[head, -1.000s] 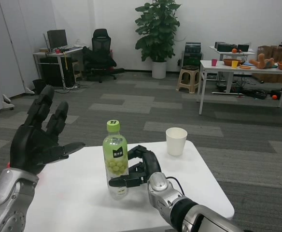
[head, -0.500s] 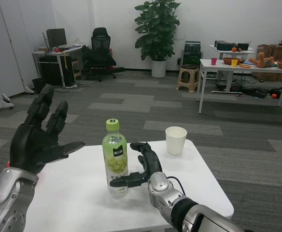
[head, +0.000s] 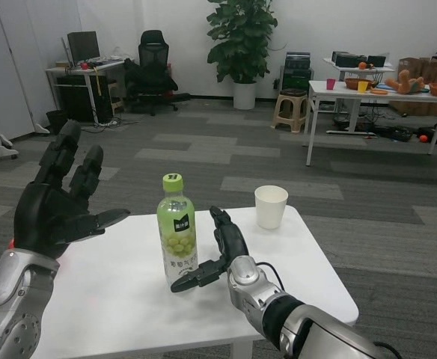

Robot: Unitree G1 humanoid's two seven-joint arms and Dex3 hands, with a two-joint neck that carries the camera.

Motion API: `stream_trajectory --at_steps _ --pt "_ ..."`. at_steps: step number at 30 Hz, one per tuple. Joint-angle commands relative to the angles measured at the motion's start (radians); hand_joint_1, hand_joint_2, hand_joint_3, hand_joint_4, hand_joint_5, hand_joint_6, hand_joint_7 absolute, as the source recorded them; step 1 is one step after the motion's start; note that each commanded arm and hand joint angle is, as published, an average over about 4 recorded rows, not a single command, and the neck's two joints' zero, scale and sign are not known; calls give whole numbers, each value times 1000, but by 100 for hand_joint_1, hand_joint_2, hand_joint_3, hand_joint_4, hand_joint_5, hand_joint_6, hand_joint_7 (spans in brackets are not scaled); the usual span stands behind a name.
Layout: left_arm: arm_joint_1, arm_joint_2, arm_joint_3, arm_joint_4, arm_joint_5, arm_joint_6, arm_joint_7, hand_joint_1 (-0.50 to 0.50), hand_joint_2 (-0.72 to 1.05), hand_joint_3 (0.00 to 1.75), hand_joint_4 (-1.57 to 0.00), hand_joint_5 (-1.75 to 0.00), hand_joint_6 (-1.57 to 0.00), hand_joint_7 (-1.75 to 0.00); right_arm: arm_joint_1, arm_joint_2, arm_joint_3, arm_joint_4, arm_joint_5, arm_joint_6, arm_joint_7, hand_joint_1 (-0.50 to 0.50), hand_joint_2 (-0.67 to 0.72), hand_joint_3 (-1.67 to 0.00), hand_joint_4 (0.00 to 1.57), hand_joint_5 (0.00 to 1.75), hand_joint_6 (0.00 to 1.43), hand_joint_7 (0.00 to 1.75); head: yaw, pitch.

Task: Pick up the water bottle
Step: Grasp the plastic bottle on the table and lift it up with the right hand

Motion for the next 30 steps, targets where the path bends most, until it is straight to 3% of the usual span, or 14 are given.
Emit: stream_trajectory --at_steps 1,14,21,24,27,29,30 --pt "-11 -6 1 -2 -1 0 -1 -50 52 9 0 0 0 0 -6 9 5 4 1 15 -3 -46 22 -8 0 0 0 0 -14 -5" --pt "-21 -7 -6 -1 -9 0 -1 -50 52 9 0 0 0 0 -20 47 13 29 1 20 -21 -46 22 -8 0 0 0 0 -105 -13" --pt "-26 -7 -15 1 -14 0 -1 -50 52 9 0 0 0 0 -27 52 26 26 1 26 -26 -46 14 -8 0 0 0 0 -162 -16" --pt "-25 -7 -19 1 -18 0 -1 -50 52 9 0 0 0 0 -29 55 30 27 1 30 -35 -46 3 -8 0 0 0 5 -172 -15" --pt "-24 -7 -20 1 -19 0 -1 -50 52 9 0 0 0 0 -31 57 39 27 1 30 -40 -46 -10 -8 28 0 5 14 -173 -13" --pt "-24 -7 -22 0 -21 0 -1 -50 52 9 0 0 0 0 -32 58 42 26 2 30 -42 -46 -18 -8 65 0 21 23 -174 -10" --pt "-24 -7 -23 0 -21 0 -1 -50 52 9 0 0 0 0 -32 59 43 25 2 30 -42 -45 -21 -8 91 2 39 33 -173 -11"
